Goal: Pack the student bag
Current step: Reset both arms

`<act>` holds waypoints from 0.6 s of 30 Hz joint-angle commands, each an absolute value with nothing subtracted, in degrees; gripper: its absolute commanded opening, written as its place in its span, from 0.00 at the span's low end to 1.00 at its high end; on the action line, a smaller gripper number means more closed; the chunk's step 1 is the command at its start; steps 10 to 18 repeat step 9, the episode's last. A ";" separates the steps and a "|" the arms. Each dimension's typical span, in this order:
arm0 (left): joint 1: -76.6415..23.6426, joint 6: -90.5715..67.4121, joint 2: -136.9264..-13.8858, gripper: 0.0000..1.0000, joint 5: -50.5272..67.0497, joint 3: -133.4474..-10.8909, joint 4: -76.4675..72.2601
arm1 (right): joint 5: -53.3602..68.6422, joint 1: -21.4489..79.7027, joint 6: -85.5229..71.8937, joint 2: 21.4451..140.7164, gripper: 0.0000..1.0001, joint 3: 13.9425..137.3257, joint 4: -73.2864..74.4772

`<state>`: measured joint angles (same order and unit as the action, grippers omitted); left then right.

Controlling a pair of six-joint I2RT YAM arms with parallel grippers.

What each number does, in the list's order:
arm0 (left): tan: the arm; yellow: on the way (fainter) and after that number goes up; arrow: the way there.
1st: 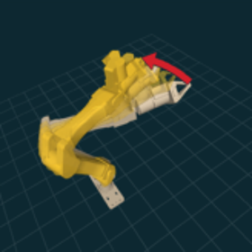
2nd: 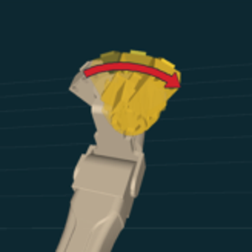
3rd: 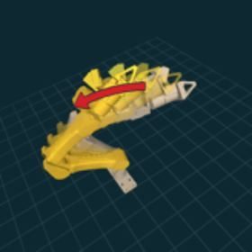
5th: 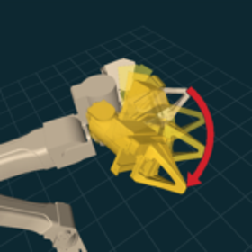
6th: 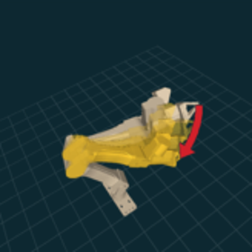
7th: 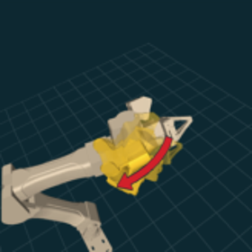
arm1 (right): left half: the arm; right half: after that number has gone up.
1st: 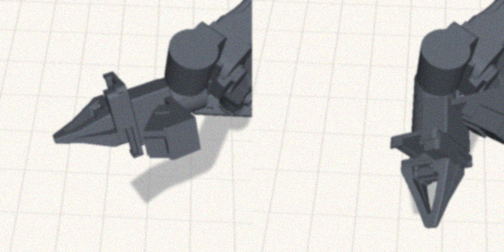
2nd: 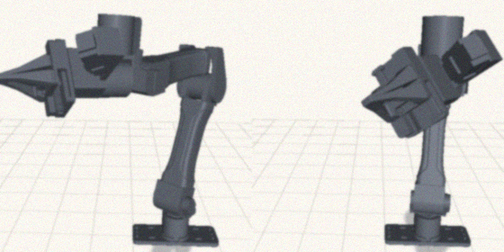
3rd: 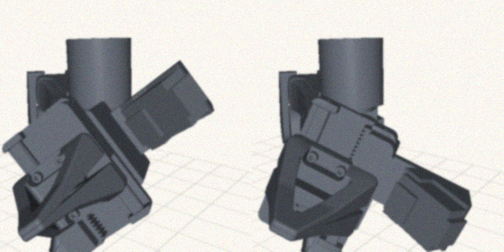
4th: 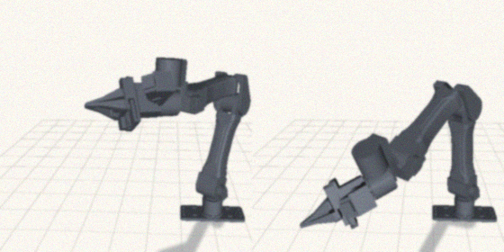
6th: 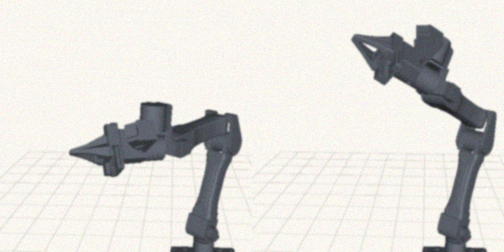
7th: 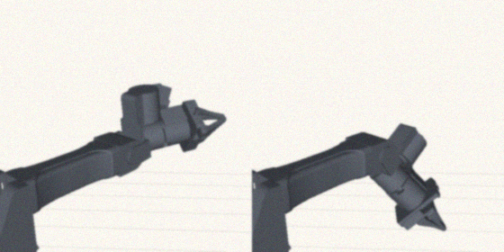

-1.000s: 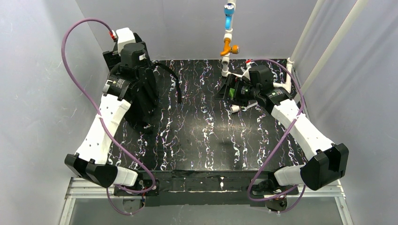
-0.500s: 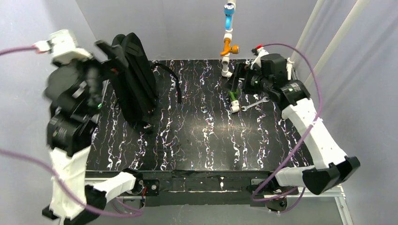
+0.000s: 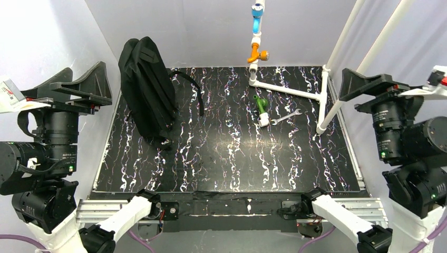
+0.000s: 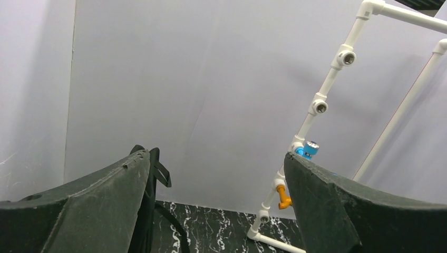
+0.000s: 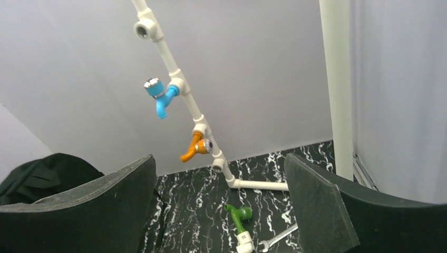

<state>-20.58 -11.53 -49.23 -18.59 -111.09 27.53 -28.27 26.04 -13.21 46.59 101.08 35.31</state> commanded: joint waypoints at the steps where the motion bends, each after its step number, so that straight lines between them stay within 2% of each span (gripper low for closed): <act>1: -20.46 -10.98 -50.46 0.98 -18.29 -111.10 28.01 | -30.76 26.10 -13.63 48.95 0.98 100.59 35.45; 5: -20.44 -11.00 -50.90 0.98 -18.19 -111.06 28.08 | -25.98 26.10 -11.43 48.20 0.98 98.25 34.49; 18: -20.39 -10.99 -51.01 0.98 -18.18 -110.62 28.29 | -26.72 26.10 -11.97 48.27 0.98 98.26 35.18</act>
